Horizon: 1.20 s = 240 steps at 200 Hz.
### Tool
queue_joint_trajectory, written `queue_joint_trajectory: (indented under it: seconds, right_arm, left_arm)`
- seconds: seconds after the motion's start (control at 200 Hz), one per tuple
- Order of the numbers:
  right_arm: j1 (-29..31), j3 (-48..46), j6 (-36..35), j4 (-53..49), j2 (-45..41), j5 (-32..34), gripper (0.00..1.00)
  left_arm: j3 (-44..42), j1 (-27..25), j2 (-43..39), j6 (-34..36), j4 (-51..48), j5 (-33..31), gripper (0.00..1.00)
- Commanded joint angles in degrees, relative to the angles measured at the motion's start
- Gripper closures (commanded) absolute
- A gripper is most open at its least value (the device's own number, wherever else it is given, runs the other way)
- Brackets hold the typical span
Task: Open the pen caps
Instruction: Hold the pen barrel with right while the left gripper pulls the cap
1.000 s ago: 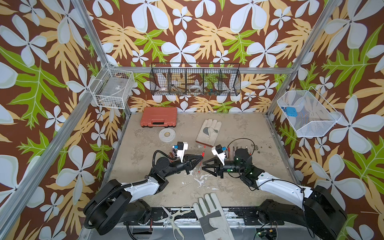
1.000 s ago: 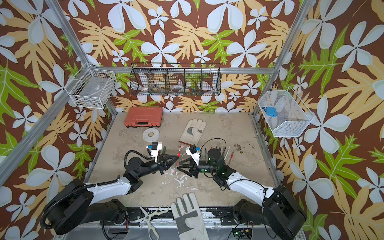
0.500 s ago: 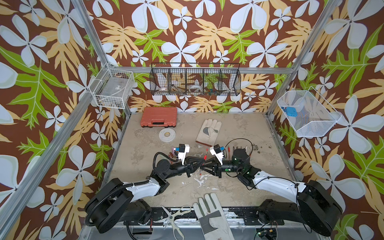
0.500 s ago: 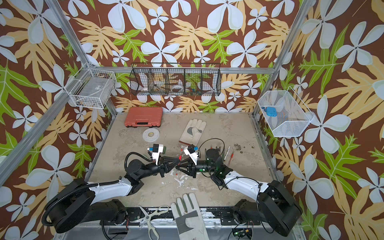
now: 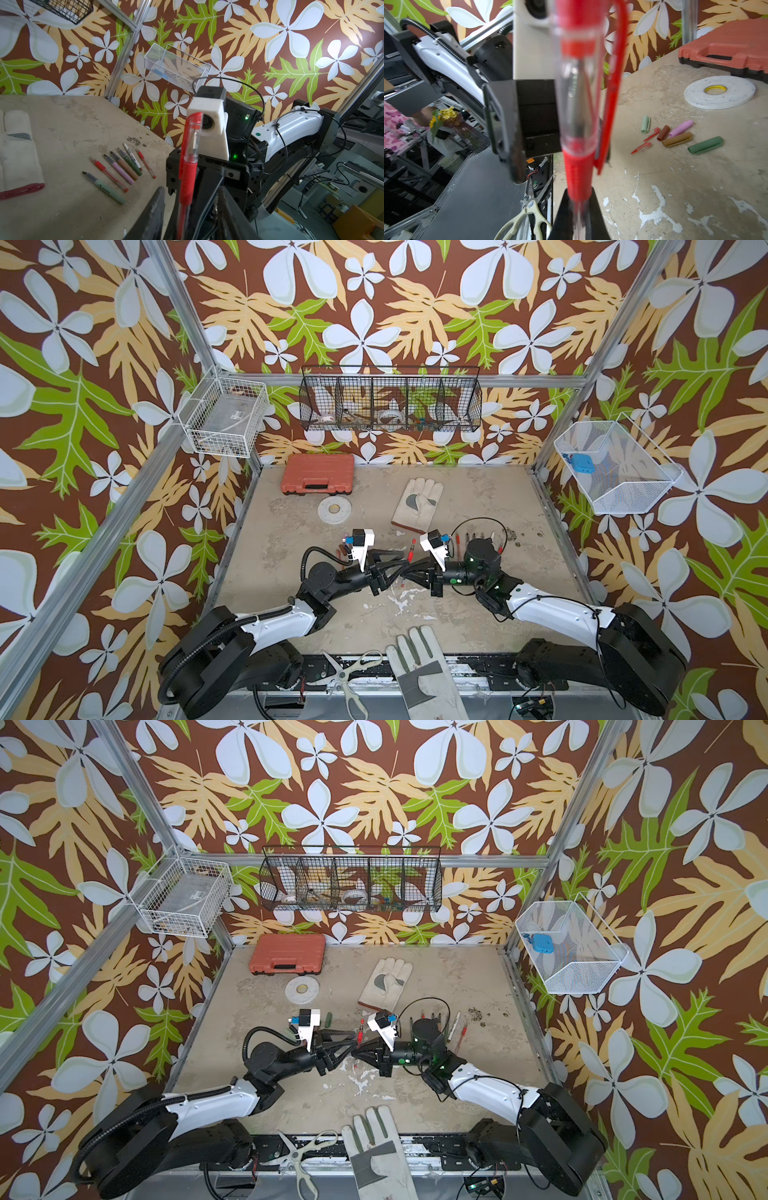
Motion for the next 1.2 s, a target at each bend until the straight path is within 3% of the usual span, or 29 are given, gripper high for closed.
queue_joint_trajectory:
  seconds: [0.0, 0.11, 0.38, 0.881, 1.196]
  right_arm:
    - [0.1, 0.8, -3.1, -3.9, -0.9, 4.9, 1.0]
    - [1.4, 2.9, -5.9, -9.9, -0.4, 11.5, 1.0]
    - [8.8, 7.4, -10.8, -18.7, 1.6, 27.7, 1.0]
    - [11.3, 8.8, -12.7, -20.9, 2.8, 29.5, 1.0]
    - [13.3, 10.4, -14.1, -22.5, 4.3, 31.6, 1.0]
  left_arm:
    - [0.3, 0.1, -3.9, 3.7, -6.5, -5.8, 0.5]
    - [0.8, 0.0, -7.6, 6.0, -12.8, -10.9, 0.47]
    - [1.7, 0.1, -9.2, 6.3, -17.1, -13.0, 0.49]
    - [3.0, 0.1, -6.3, 6.1, -18.3, -12.8, 0.6]
    - [3.7, 0.1, -6.1, 6.8, -20.1, -13.7, 0.78]
